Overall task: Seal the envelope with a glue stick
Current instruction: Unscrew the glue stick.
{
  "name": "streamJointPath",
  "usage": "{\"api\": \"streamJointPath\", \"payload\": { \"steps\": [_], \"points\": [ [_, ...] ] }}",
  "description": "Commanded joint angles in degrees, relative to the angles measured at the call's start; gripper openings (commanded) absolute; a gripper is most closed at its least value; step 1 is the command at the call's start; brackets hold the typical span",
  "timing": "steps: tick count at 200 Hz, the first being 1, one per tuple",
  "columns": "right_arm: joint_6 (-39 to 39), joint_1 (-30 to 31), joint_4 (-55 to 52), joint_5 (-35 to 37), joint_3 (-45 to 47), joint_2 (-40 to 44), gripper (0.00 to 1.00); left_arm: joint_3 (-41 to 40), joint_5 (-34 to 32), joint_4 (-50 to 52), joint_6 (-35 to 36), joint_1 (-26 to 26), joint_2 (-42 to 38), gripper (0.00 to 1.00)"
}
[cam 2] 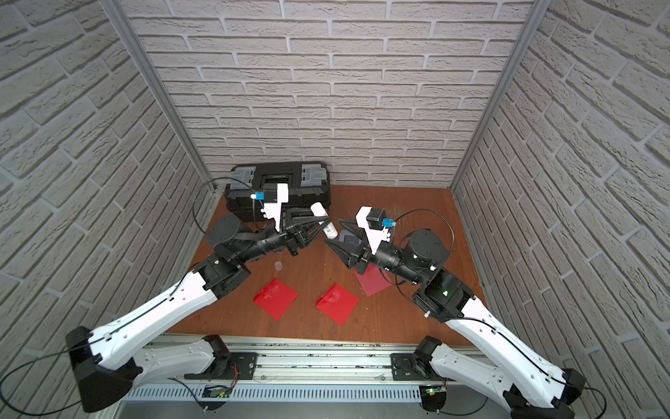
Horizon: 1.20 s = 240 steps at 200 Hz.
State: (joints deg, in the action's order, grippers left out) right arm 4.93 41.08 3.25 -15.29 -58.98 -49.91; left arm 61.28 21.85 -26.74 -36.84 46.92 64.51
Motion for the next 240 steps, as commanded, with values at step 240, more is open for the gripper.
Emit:
{"api": "streamJointPath", "payload": {
  "steps": [240],
  "points": [
    [-12.4,0.2,24.0,2.8,-2.9,-12.1,0.44,-2.4,-19.8,-21.1,-16.6,2.2,0.9,0.06]
  ]
}}
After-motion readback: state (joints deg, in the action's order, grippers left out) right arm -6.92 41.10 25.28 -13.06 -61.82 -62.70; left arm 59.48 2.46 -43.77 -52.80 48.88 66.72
